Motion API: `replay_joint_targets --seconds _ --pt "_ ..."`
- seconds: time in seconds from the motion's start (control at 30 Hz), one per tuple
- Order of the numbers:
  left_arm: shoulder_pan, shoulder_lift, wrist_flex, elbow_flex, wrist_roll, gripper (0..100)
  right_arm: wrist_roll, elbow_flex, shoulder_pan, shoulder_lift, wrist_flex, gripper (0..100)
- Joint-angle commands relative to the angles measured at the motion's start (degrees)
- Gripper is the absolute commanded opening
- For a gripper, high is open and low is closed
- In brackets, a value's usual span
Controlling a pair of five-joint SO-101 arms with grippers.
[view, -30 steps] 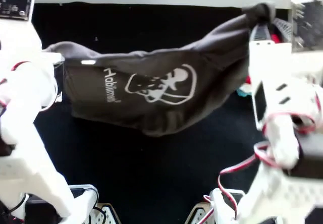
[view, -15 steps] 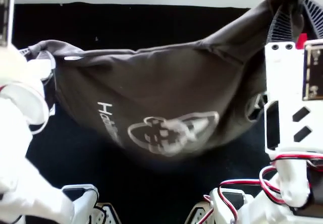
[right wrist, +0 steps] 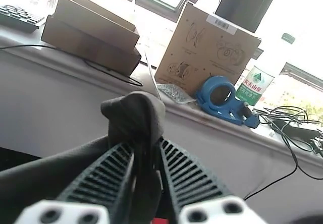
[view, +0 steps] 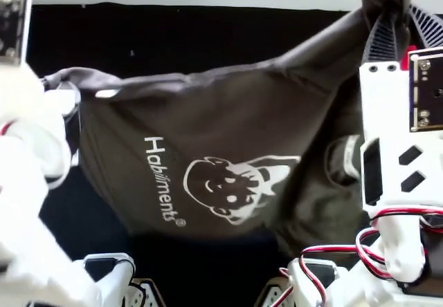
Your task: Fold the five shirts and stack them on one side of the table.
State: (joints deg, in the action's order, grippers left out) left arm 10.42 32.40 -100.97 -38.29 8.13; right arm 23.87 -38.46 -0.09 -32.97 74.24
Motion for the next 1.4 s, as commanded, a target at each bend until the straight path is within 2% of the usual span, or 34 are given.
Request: replay_joint_targets --seconds 0.0,0.37,0.63,0.8,0.93,1.07,1.27,1.37 --pt "0.57 4.35 -0.09 -0.66 -0.18 1 0.44 -1.89 0.57 -2.59 0.31 0.5" --pt "0.66 15.52 -0.09 -0.66 -0.18 1 0.44 -1.71 0.57 -13.85 -0.13 0.5" --pt "1.01 17.63 -0.09 -0.66 -0.09 1 0.44 -1.89 0.4 -14.29 -1.63 0.5" --pt "4.7 16.48 0.09 0.92 -0.09 1 0.35 2.24 0.22 -12.53 -5.32 0.5" --pt "5.14 10.15 1.93 10.24 0.0 1 -1.67 9.1 -3.65 -8.04 -5.49 0.5" --pt "5.14 0.75 7.38 17.27 1.05 1 -2.11 17.27 -5.85 -1.27 -8.22 0.5" --pt "4.88 -14.64 18.46 17.27 2.46 1 -2.46 22.11 -6.29 10.68 -19.3 0.5" --pt "4.88 -21.85 20.48 12.18 4.48 1 -2.37 18.86 -6.29 16.75 -21.76 0.5"
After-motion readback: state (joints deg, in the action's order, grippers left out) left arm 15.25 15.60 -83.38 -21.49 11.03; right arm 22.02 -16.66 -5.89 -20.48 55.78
